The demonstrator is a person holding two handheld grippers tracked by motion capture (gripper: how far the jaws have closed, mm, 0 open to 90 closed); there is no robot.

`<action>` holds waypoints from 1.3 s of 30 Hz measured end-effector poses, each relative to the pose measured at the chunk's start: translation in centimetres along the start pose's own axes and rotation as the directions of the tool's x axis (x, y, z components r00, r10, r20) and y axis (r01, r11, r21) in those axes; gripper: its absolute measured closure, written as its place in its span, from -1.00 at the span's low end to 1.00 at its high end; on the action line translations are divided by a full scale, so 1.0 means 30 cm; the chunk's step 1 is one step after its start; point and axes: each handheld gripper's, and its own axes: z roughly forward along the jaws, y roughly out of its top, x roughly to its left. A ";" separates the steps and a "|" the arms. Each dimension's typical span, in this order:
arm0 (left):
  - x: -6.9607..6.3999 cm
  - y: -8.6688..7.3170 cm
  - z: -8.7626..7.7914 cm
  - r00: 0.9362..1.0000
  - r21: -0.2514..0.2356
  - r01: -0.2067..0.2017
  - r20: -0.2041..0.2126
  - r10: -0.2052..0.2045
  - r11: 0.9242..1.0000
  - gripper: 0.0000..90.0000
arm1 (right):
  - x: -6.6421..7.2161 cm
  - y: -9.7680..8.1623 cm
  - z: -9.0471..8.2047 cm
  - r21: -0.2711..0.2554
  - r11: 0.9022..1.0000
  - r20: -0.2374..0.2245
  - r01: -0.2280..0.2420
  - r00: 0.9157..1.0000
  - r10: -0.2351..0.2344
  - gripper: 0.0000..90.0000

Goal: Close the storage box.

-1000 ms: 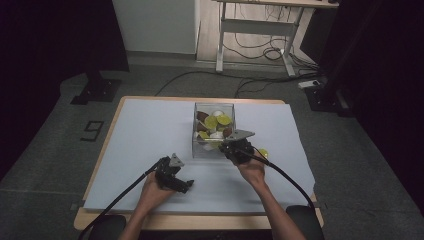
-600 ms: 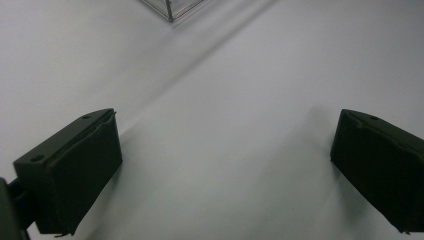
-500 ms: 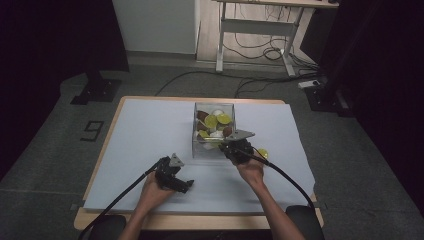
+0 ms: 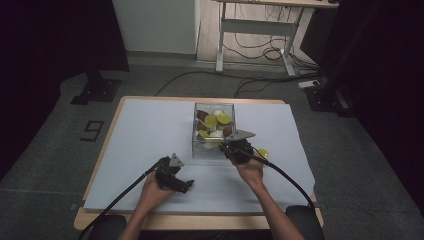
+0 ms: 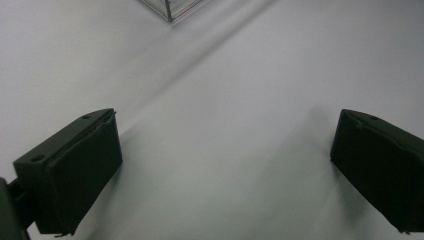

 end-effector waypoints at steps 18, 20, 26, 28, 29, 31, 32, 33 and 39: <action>0.000 0.000 0.000 1.000 -0.001 0.000 0.000 0.000 1.000 -1.00 | 0.025 -0.007 -0.008 0.043 0.997 -0.039 0.065 0.997 -0.063 -0.02; 0.000 0.000 0.000 1.000 -0.001 0.000 0.000 0.000 1.000 -1.00 | 0.028 -0.008 -0.011 0.046 0.996 -0.037 0.074 0.997 -0.072 -0.06; 0.000 0.000 0.000 1.000 -0.001 0.001 0.000 -0.001 1.000 -1.00 | 0.041 -0.009 -0.031 0.073 0.993 -0.046 0.091 0.995 -0.088 -0.35; 0.000 0.000 0.000 1.000 -0.001 0.001 0.000 -0.001 1.000 -1.00 | 0.043 -0.010 -0.040 0.080 0.992 -0.047 0.099 0.994 -0.095 -0.39; 0.000 0.000 0.000 1.000 -0.002 0.002 0.000 -0.002 1.000 -1.00 | 0.043 -0.011 -0.044 0.080 0.992 -0.048 0.099 0.994 -0.096 -0.42; 0.000 0.000 0.000 1.000 -0.003 0.001 0.000 -0.001 1.000 -1.00 | 0.042 -0.013 -0.054 0.080 0.992 -0.059 0.092 0.994 -0.088 -0.44; 0.000 0.000 0.000 1.000 -0.003 0.002 0.000 -0.002 1.000 -1.00 | 0.041 -0.014 -0.059 0.080 0.993 -0.060 0.089 0.995 -0.085 -0.47; 0.000 0.000 0.000 1.000 -0.002 0.002 0.000 -0.002 1.000 -1.00 | 0.039 -0.015 -0.064 0.078 0.993 -0.064 0.088 0.994 -0.083 -0.48; 0.000 0.000 0.000 1.000 -0.003 0.002 0.000 -0.002 1.000 -1.00 | 0.028 -0.017 -0.090 0.080 0.994 -0.071 0.069 0.995 -0.064 -0.53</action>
